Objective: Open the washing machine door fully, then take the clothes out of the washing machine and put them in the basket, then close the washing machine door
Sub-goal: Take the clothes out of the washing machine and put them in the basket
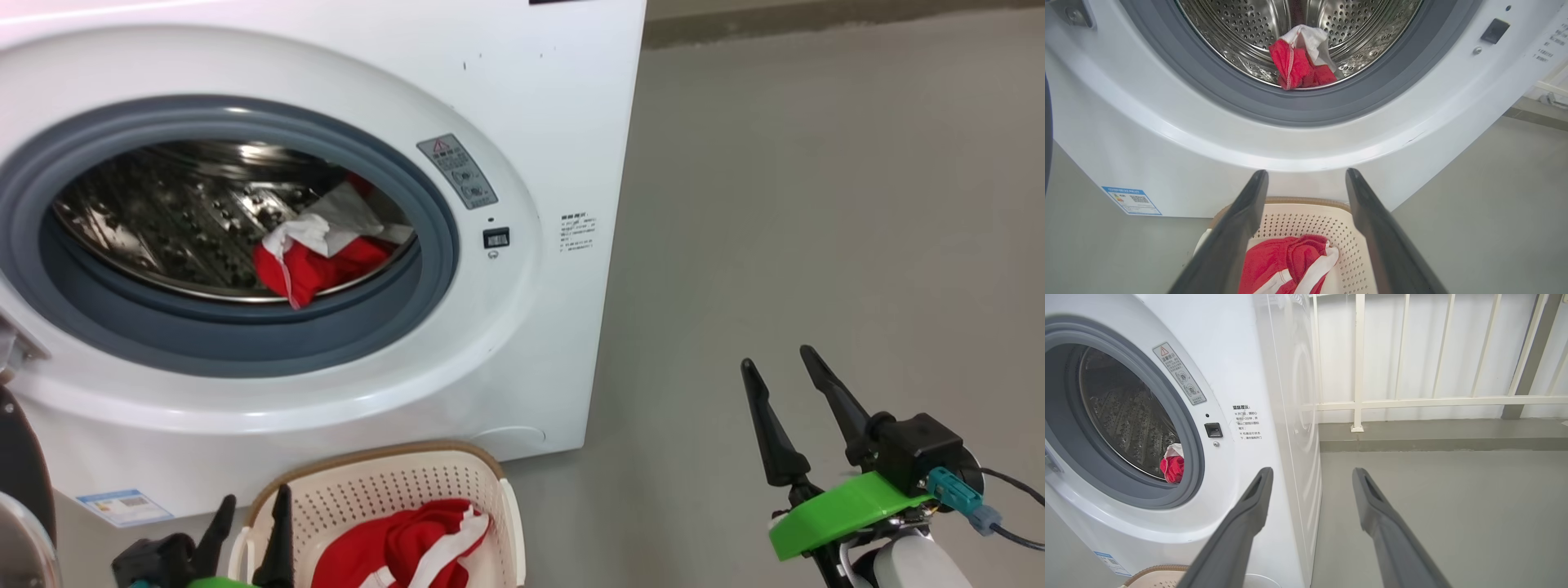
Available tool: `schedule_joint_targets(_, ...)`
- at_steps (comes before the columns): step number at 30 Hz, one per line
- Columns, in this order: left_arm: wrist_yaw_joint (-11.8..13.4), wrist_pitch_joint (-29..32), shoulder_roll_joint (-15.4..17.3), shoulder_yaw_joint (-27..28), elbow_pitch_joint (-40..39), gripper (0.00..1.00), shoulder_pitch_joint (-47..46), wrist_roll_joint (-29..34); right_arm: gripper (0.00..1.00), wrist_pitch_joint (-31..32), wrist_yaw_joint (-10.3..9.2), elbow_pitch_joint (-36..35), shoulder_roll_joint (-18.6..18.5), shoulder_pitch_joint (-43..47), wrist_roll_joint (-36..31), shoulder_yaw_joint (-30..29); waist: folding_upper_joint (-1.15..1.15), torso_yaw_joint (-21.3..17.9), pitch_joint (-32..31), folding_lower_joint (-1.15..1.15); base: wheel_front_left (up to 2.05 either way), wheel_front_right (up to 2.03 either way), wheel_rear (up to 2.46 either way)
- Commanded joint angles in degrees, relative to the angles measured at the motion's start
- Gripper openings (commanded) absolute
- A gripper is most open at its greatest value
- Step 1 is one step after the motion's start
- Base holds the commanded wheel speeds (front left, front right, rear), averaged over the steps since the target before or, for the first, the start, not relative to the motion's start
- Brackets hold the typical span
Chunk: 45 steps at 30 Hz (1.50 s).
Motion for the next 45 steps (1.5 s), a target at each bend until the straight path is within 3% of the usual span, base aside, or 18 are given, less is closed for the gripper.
schedule_joint_targets(1, 0.0, -0.7, 1.2, 2.6, -3.2, 1.0, 0.8, 1.2, 1.0, -0.4, 0.37, -1.6, 0.0, -0.1, -1.0, 0.6, 0.0, 0.0, -1.5, 0.0, 0.0, 0.0, 0.0)
schedule_joint_targets(19, -1.3, -0.7, -1.8, 9.7, -23.1, 1.0, 12.5, 6.7, 1.0, -0.4, 0.37, -4.8, 0.0, 4.3, -2.1, -1.4, 0.0, -0.1, -5.7, 0.0, 0.0, 0.0, 0.0)
schedule_joint_targets(45, -1.9, -0.7, -3.1, 10.8, -26.9, 1.0, 16.5, 9.1, 1.0, -0.4, 0.37, -5.1, 0.0, 6.3, -2.5, -1.1, 0.0, -0.3, -6.9, 0.0, 0.0, 0.0, 0.0)
